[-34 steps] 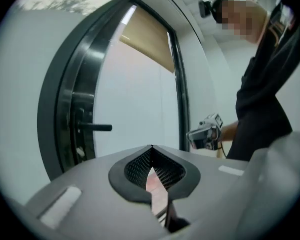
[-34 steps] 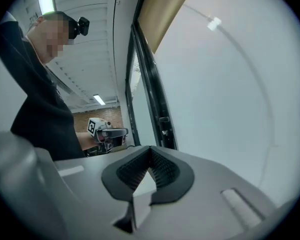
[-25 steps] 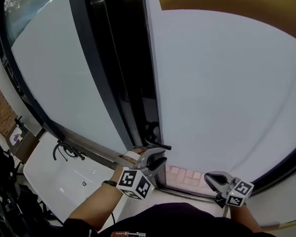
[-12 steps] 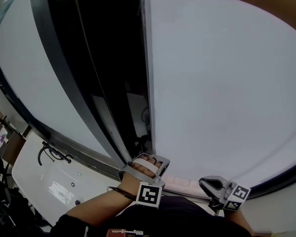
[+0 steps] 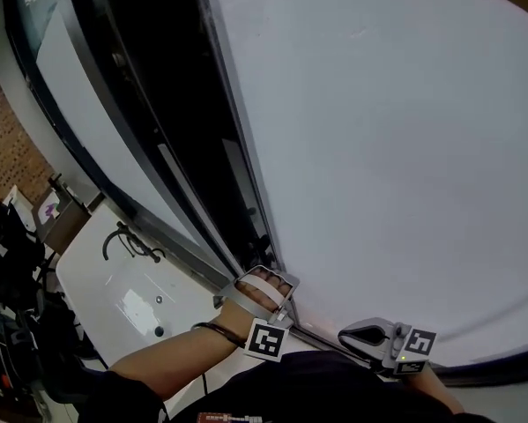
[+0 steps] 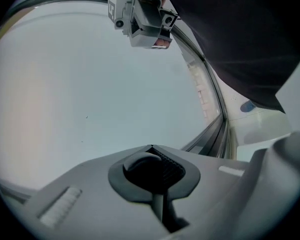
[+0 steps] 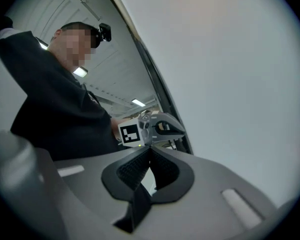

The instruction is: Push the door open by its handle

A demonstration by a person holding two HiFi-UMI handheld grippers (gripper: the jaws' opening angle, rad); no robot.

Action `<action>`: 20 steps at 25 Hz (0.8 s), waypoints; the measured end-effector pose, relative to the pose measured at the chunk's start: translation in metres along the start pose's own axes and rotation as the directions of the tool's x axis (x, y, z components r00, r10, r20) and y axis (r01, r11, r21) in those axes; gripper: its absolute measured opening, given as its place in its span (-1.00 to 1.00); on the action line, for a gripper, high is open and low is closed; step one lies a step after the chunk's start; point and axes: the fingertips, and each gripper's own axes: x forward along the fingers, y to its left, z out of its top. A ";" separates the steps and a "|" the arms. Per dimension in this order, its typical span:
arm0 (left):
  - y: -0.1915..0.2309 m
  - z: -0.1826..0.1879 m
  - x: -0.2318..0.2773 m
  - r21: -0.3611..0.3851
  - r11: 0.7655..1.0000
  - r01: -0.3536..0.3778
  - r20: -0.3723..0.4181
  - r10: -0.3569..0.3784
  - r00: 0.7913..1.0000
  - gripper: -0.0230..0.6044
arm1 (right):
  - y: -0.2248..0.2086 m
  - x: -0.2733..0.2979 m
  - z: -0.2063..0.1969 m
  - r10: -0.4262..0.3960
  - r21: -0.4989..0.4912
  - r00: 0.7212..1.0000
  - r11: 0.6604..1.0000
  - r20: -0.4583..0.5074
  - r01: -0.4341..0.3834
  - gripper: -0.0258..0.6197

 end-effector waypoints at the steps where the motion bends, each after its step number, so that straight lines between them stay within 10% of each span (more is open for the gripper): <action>1: -0.002 -0.001 0.001 0.008 1.000 0.002 -0.006 -0.002 1.000 -0.93 | 0.004 0.003 -0.002 0.031 -0.009 0.999 0.999 -0.016 -0.031 -0.92; 11: -0.039 -0.013 0.016 0.201 0.977 0.074 -0.129 -0.049 0.990 -0.94 | 0.018 0.008 0.016 0.093 -0.095 0.995 0.991 -0.020 -0.095 -0.92; 20: -0.031 -0.021 0.056 0.164 0.981 0.102 -0.139 -0.079 0.987 -0.94 | 0.014 -0.023 0.040 0.016 -0.152 1.000 0.988 0.023 -0.013 -0.92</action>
